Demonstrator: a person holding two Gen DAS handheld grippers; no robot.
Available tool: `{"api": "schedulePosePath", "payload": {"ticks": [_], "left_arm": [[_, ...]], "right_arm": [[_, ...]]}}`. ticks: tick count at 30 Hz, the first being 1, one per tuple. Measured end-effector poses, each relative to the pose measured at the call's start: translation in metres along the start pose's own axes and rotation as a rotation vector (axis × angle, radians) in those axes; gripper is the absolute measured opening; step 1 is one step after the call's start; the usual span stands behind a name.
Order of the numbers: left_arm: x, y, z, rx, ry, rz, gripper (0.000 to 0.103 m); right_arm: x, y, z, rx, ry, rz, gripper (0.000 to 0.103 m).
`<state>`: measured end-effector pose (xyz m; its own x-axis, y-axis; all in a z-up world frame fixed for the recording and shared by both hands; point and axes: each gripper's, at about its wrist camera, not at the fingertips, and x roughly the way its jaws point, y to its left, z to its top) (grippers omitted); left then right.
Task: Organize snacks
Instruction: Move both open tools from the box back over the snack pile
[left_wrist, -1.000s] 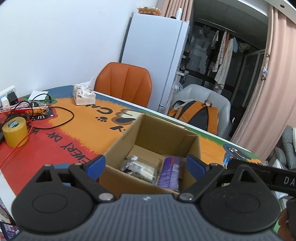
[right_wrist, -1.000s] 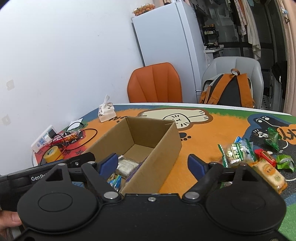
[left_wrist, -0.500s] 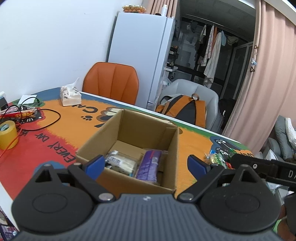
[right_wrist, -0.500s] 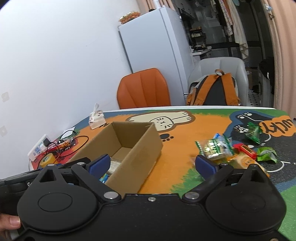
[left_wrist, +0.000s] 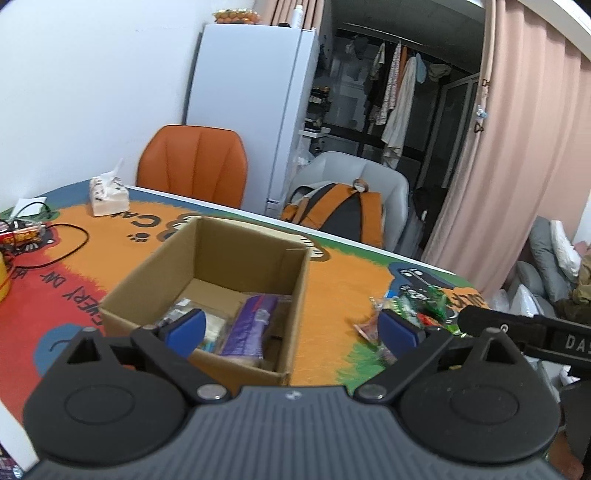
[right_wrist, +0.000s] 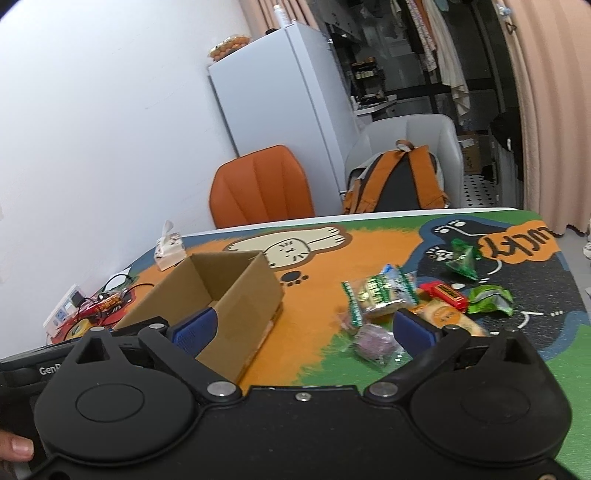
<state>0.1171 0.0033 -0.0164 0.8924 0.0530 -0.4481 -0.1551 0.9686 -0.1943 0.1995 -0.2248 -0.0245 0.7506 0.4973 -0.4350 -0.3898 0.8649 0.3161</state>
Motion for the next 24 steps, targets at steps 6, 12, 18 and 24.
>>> {"api": "schedulePosePath", "payload": {"ticks": [6,12,18,24], "left_arm": [[0.002,-0.013,-0.001,0.019,-0.009,-0.05,0.099],[0.01,-0.03,-0.003,0.059,-0.008,-0.094,0.099],[0.024,-0.043,-0.005,0.067,0.013,-0.108,0.097],[0.04,-0.055,-0.007,0.084,0.033,-0.128,0.096]], "right_arm": [[-0.005,-0.019,0.0,0.018,-0.017,-0.044,0.103],[-0.005,-0.034,0.0,0.03,-0.028,-0.073,0.102],[-0.001,-0.05,-0.001,0.04,-0.023,-0.087,0.099],[0.003,-0.07,-0.001,0.073,-0.02,-0.096,0.089]]}}
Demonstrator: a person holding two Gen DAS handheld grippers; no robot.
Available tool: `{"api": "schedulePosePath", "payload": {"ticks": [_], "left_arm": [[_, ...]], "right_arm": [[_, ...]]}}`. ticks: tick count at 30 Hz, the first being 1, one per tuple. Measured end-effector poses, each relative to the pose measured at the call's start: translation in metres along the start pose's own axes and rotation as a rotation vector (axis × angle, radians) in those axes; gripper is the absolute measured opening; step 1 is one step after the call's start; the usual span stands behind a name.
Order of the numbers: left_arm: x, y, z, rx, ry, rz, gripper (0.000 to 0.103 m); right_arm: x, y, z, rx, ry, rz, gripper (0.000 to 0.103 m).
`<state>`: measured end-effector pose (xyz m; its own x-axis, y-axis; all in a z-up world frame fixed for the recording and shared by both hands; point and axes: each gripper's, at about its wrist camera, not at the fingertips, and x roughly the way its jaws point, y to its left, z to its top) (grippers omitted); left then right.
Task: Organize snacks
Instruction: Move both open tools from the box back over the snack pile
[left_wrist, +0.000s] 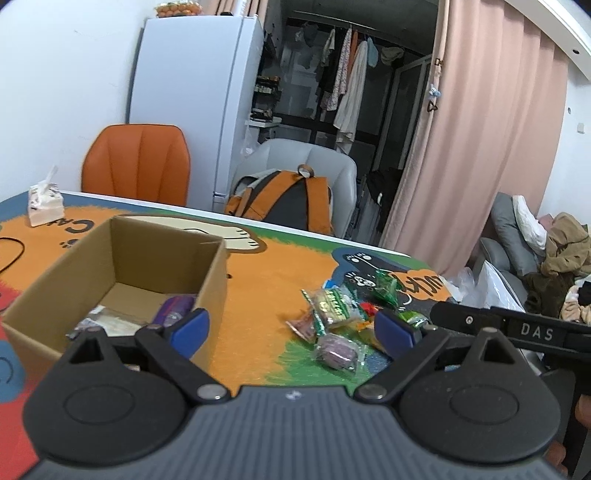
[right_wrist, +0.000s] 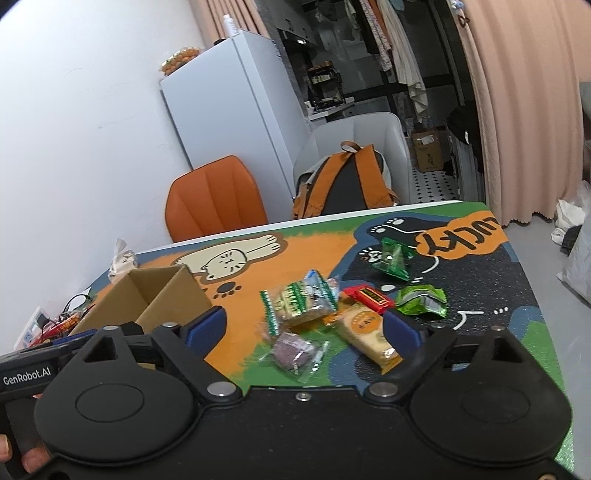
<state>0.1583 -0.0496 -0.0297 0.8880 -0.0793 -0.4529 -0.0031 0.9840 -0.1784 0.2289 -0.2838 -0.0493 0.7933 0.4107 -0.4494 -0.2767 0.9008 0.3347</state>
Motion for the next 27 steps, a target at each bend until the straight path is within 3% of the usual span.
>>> {"api": "schedulePosePath", "payload": {"ticks": [5,19,27], "left_arm": [[0.02,-0.012,-0.004,0.01,0.049,-0.03,0.092],[0.076,-0.035,-0.016,0.018,0.192,-0.076,0.09],[0.099,-0.046,-0.018,0.029,0.235,-0.088,0.09]], "right_arm": [[0.01,-0.012,0.0,0.009,0.024,-0.016,0.084],[0.034,-0.041,-0.004,0.027,0.081,-0.059,0.082],[0.047,-0.054,-0.004,0.031,0.106,-0.072,0.079]]}}
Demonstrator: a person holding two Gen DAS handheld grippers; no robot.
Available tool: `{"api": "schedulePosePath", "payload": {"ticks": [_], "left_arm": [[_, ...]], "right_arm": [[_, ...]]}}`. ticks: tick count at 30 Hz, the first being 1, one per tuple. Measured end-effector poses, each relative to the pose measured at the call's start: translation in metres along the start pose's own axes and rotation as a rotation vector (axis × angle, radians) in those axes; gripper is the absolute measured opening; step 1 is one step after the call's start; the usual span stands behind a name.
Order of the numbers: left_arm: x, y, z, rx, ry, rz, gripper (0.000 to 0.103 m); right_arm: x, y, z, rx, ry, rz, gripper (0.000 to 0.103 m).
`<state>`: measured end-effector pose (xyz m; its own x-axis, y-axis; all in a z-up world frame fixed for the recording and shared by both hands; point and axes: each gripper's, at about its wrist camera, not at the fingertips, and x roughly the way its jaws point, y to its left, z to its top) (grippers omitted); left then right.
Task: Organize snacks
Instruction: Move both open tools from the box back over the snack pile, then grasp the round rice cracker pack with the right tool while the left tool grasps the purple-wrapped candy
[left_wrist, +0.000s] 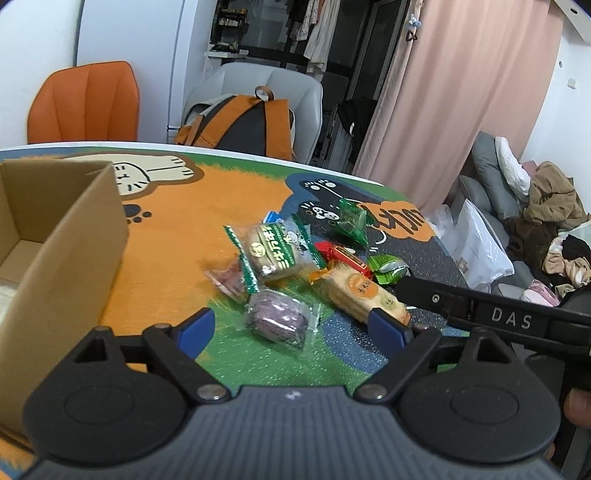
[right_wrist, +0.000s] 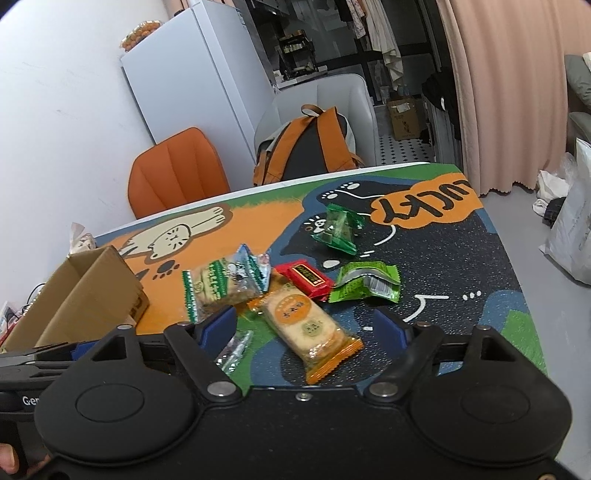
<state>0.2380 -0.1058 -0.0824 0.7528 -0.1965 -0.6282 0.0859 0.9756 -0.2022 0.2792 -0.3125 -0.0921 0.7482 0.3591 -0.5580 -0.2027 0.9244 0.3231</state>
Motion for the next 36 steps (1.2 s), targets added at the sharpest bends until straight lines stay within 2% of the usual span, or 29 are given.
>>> {"api": "schedulePosePath", "payload": {"ticks": [6,12,15,17,20,22,26,29,30,34,36], "left_arm": [[0.015,-0.002,0.001,-0.003,0.019,-0.001,0.09],[0.031,0.002,0.0,-0.025,0.035,0.017,0.089],[0.038,0.005,0.0,-0.029,0.041,0.033,0.089],[0.041,0.006,0.0,-0.033,0.043,0.037,0.089],[0.046,0.005,-0.001,-0.034,0.039,0.049,0.089],[0.05,0.005,-0.002,-0.031,0.038,0.06,0.089],[0.056,0.005,-0.004,-0.022,0.036,0.081,0.089],[0.057,0.005,-0.006,-0.008,0.021,0.101,0.079],[0.056,0.006,-0.006,-0.005,0.017,0.107,0.072],[0.053,0.01,-0.004,-0.005,0.013,0.082,0.05],[0.051,0.011,-0.005,-0.007,0.014,0.073,0.047]], "right_arm": [[0.008,-0.009,0.001,0.01,0.012,-0.008,0.077],[0.017,-0.013,-0.003,0.014,0.042,-0.006,0.066],[0.021,-0.012,-0.007,0.005,0.065,0.003,0.053],[0.025,-0.01,-0.01,-0.003,0.086,0.014,0.036],[0.027,-0.006,-0.015,-0.021,0.108,0.021,0.026],[0.027,-0.004,-0.017,-0.026,0.122,0.039,0.023],[0.024,-0.003,-0.019,-0.044,0.129,0.048,0.025],[0.022,-0.005,-0.015,-0.043,0.108,0.034,0.029],[0.022,-0.006,-0.014,-0.043,0.103,0.034,0.032],[0.021,-0.007,-0.006,-0.034,0.068,0.027,0.056],[0.022,-0.006,-0.002,-0.029,0.055,0.029,0.063]]}}
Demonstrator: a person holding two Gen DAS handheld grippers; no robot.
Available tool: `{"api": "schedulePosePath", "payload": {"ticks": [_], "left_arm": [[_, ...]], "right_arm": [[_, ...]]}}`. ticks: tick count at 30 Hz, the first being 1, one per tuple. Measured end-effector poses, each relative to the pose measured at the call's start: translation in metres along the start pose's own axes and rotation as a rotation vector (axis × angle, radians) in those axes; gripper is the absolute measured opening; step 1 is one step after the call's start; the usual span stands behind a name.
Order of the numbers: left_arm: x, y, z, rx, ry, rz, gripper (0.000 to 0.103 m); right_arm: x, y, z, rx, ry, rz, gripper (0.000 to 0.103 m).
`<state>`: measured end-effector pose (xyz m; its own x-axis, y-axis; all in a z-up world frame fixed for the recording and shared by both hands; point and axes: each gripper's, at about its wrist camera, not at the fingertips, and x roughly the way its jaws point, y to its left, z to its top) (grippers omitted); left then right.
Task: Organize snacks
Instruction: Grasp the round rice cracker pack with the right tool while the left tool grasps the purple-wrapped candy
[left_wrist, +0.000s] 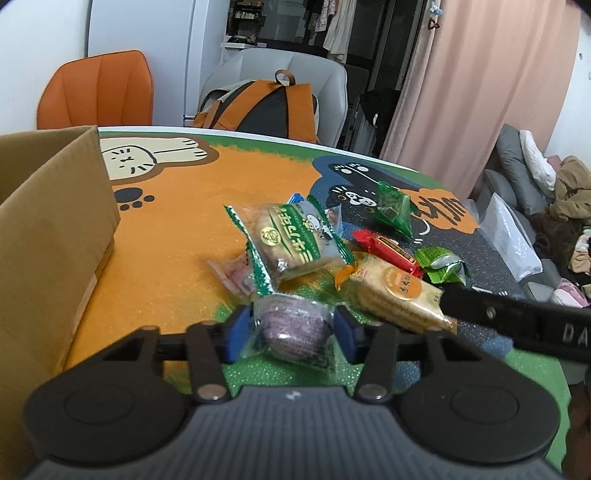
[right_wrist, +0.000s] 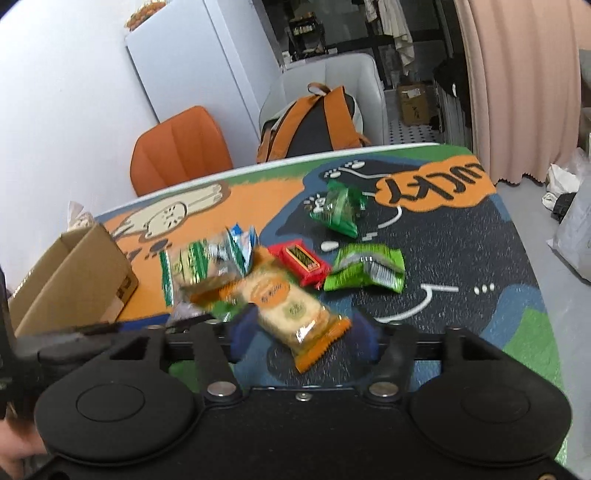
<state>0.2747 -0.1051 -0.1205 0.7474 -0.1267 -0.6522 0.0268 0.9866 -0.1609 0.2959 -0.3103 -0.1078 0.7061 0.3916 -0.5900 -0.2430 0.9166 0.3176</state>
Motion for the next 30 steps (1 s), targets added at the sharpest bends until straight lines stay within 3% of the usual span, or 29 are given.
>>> {"api": "schedulePosePath", "payload": {"ticks": [5,15,19,21,22,23,30], "left_arm": [[-0.007,0.003,-0.003,-0.008,0.006,-0.01,0.042],[-0.018,0.012,-0.007,-0.026,0.008,-0.01,0.039],[-0.02,0.011,-0.011,-0.02,0.005,-0.013,0.039],[-0.021,0.009,-0.013,-0.005,0.009,-0.01,0.041],[-0.021,0.008,-0.014,-0.001,0.012,-0.009,0.042],[-0.022,0.008,-0.015,0.002,0.01,-0.005,0.042],[-0.021,0.001,-0.019,0.035,-0.002,0.029,0.053]], "right_arm": [[0.008,0.005,0.008,-0.017,-0.017,0.011,0.07],[0.032,0.016,0.009,-0.04,0.019,0.023,0.069],[0.038,0.022,-0.001,-0.064,0.071,-0.004,0.062],[0.036,0.027,-0.005,-0.099,0.069,-0.025,0.054],[0.034,0.029,-0.007,-0.11,0.069,-0.03,0.042],[0.033,0.03,-0.008,-0.115,0.073,-0.033,0.038],[0.016,0.031,-0.019,-0.11,0.083,-0.022,0.037]]}}
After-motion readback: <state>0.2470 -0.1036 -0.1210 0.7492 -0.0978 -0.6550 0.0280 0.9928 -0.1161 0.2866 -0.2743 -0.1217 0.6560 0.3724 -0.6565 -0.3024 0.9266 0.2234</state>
